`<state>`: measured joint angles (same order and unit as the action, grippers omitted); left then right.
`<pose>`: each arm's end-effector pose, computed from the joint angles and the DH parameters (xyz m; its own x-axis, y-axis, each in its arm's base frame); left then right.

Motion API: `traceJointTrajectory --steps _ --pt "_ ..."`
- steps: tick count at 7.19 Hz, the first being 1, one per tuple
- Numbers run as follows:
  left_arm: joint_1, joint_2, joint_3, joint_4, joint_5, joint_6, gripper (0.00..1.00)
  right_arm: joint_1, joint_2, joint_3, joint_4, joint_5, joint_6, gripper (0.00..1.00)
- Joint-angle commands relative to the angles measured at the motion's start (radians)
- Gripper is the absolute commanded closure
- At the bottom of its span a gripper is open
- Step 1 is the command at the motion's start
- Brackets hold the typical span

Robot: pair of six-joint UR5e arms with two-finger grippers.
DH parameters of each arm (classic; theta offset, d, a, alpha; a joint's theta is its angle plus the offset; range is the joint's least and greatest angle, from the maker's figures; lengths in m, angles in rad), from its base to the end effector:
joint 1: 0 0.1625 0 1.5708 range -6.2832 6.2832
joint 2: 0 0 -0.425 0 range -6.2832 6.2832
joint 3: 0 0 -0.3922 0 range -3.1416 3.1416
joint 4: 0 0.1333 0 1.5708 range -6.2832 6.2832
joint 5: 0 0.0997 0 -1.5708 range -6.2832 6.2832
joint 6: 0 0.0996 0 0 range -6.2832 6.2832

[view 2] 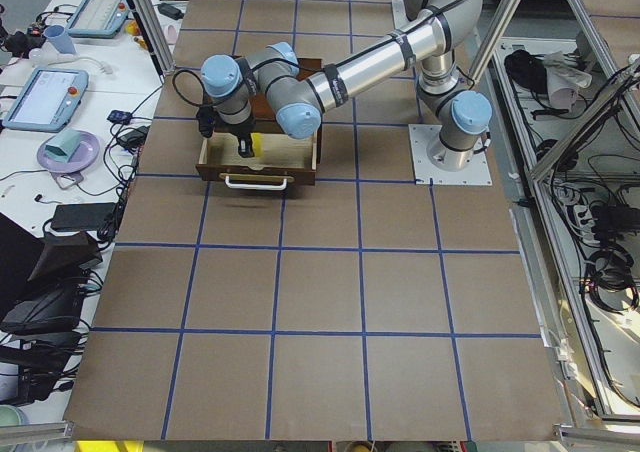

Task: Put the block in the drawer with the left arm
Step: 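Carry the yellow cube over the open drawer with the left gripper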

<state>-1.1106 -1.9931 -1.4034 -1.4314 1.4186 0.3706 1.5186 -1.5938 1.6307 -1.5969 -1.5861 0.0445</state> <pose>0.1519 -0.6406 0.3420 -0.9780 -0.1015 0.1821 -0.0933 0.9942 0.0529 0.1065 -0.4870 0.4723 -0.9952 0.0964 0.0158 0.0965 0.9953 0.0101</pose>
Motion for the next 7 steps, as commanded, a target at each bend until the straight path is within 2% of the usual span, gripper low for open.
traceJointTrajectory --steps 1,3,4,6,7 --pt "0.0 -0.01 -0.015 0.008 -0.004 0.005 1.0 0.0 0.0 0.0 0.0 0.0 0.0 0.0" --pt "0.0 -0.012 -0.037 0.008 -0.004 0.005 1.0 0.0 0.0 0.0 0.0 0.0 0.0 0.0" --pt "0.0 -0.013 -0.039 0.008 -0.006 0.005 0.94 0.0 0.0 0.0 0.0 0.0 0.0 0.0" --pt "0.0 -0.012 -0.042 0.006 -0.006 -0.007 0.12 0.0 0.0 0.0 0.0 0.0 0.0 0.0" --pt "0.0 -0.003 -0.039 0.003 -0.004 -0.013 0.0 0.0 0.0 0.0 0.0 0.0 0.0 0.0"
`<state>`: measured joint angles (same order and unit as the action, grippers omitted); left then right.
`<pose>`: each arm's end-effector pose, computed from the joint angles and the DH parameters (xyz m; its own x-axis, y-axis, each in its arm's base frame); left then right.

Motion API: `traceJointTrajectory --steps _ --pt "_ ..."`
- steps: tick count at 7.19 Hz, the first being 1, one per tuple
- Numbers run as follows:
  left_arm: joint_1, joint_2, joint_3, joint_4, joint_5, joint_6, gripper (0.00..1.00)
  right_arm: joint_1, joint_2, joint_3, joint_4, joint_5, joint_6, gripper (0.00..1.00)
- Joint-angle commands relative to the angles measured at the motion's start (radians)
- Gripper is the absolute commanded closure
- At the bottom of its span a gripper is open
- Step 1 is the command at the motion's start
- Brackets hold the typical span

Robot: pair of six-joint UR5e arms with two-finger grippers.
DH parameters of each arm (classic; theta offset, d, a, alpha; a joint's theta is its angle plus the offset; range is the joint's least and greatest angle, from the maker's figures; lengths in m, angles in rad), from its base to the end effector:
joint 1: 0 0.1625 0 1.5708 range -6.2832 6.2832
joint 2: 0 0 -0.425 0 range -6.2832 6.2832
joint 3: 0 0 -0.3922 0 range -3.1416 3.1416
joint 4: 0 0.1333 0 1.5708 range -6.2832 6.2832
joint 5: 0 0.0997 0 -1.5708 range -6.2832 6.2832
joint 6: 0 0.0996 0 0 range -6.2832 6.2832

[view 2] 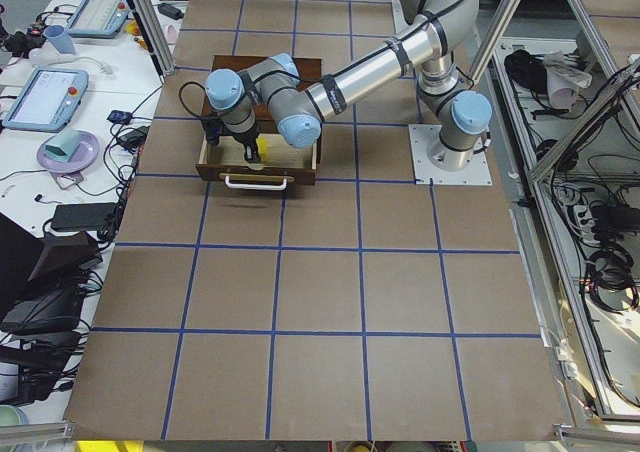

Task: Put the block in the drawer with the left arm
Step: 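Open the left gripper to drop the cube into the drawer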

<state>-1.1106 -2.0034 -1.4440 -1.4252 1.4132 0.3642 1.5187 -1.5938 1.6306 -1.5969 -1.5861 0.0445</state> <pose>0.1485 -0.6350 0.3173 -0.9726 -0.1158 0.2016 -0.0985 0.9907 0.0939 0.1066 -0.4870 0.4723 -0.9952 0.0963 0.0158 0.0964 0.9953 0.0100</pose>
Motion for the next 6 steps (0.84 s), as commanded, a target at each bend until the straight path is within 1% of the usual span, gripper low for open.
traceJointTrajectory --steps 1,2,3,4,5,6 --pt "-0.005 0.024 0.01 -0.012 0.006 -0.045 0.0 0.0 0.0 0.0 0.0 0.0 0.0 0.0" --pt "-0.012 0.047 0.017 -0.021 0.016 -0.056 0.0 0.0 0.0 0.0 0.0 0.0 0.0 0.0" --pt "-0.017 0.075 0.055 -0.061 0.02 -0.063 0.0 0.0 0.0 0.0 0.0 0.0 0.0 0.0" --pt "-0.017 0.098 0.116 -0.177 0.023 -0.067 0.0 0.0 0.0 0.0 0.0 0.0 0.0 0.0" --pt "-0.028 0.115 0.176 -0.237 0.023 -0.08 0.0 0.0 0.0 0.002 0.0 0.0 0.0 0.0" --pt "-0.076 0.139 0.197 -0.248 0.058 -0.085 0.0 0.0 0.0 0.0 0.0 0.0 0.0 0.0"
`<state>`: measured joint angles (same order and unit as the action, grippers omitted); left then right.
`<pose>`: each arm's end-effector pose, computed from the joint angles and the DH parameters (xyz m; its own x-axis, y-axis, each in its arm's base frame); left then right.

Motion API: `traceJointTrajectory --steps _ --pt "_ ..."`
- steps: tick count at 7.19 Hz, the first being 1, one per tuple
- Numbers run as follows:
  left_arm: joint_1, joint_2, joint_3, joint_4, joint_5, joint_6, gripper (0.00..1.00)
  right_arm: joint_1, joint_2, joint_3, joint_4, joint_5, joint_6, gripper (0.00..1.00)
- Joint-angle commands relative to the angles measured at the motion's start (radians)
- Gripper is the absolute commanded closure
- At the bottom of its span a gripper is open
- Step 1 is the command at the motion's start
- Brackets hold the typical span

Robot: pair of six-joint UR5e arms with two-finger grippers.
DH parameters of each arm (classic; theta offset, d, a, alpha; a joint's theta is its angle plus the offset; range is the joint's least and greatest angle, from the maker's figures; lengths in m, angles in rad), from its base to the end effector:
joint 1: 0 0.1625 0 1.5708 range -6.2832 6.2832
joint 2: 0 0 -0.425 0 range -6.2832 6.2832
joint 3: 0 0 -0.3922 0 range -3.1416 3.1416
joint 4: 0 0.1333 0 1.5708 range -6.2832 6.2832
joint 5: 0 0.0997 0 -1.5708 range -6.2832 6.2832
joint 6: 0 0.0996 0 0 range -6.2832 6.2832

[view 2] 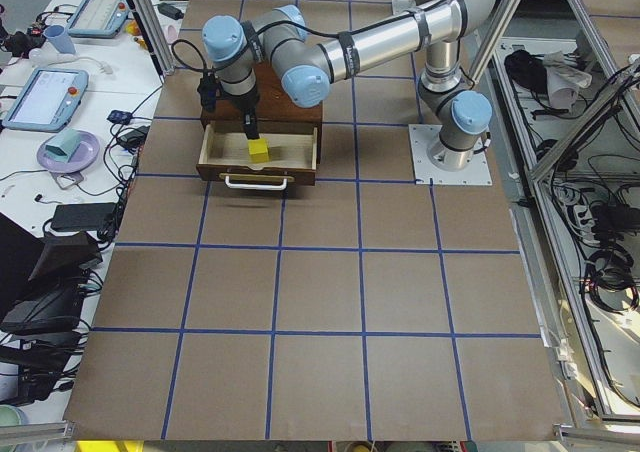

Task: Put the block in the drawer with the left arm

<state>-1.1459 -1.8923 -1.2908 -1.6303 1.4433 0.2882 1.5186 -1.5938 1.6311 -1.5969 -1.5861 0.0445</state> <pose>0.1207 -0.6208 0.4411 -0.9779 -0.1456 0.1499 -0.1379 0.9886 0.0607 0.1065 -0.4870 0.4721 -0.9952 0.0964 0.0158 0.0965 0.9953 0.0105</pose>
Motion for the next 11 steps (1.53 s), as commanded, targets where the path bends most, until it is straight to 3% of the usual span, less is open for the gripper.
traceJointTrajectory --steps 1,6,9,11 --pt "-0.098 0.044 0.045 -0.04 0.093 -0.012 0.0 0.0 0.0 -0.001 0.0 0.0 0.0 0.0" --pt "-0.366 0.106 -0.049 -0.066 0.106 -0.149 0.0 0.0 0.0 -0.001 0.0 0.002 0.0 0.0" --pt "-0.376 0.188 -0.168 -0.062 0.108 -0.155 0.0 0.0 0.0 -0.001 0.0 0.0 0.0 0.0" --pt "-0.377 0.226 -0.191 -0.063 0.108 -0.168 0.0 0.0 0.0 0.001 0.0 0.0 0.0 0.0"
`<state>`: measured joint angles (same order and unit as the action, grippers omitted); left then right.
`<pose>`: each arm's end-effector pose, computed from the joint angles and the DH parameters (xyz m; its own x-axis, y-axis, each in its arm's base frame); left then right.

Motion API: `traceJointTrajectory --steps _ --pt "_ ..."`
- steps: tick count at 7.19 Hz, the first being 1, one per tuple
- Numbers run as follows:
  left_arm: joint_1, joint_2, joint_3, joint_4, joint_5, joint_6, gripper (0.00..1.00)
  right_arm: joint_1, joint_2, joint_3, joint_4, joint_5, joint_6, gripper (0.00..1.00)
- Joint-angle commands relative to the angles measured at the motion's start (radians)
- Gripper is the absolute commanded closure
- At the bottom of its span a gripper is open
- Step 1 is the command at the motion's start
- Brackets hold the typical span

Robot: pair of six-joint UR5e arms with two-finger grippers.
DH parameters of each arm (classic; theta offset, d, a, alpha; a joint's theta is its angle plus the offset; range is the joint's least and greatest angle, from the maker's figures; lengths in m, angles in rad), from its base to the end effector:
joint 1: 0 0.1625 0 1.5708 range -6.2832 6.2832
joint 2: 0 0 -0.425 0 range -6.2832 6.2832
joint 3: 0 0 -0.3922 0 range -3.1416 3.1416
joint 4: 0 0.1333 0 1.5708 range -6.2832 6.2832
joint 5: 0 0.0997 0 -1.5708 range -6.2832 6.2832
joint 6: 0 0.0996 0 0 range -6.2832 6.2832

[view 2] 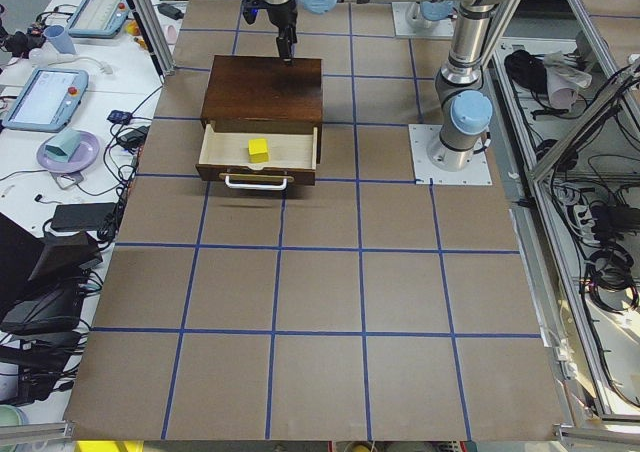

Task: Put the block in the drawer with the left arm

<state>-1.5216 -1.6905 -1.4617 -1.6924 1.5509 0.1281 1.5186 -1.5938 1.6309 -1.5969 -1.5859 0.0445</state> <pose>-0.1091 -0.5346 0.4684 -0.9965 0.0751 0.0364 0.0792 0.9886 0.1282 0.1065 -0.4870 0.4722 -0.9952 0.0964 0.0156 0.0965 0.9953 0.0103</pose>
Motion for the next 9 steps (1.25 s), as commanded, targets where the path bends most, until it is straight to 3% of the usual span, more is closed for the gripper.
traceJointTrajectory --steps 1,3,9 --pt "-0.003 0.047 -0.05 0.0 -0.002 -0.045 0.0 0.0 0.0 0.0 0.0 0.0 0.0 0.0" --pt "-0.003 0.077 -0.094 0.02 0.006 -0.062 0.0 0.0 0.0 0.0 0.0 0.0 0.0 0.0" --pt "-0.003 0.066 -0.101 0.051 0.023 -0.091 0.0 -0.002 0.0 0.0 0.0 0.0 0.0 0.0"
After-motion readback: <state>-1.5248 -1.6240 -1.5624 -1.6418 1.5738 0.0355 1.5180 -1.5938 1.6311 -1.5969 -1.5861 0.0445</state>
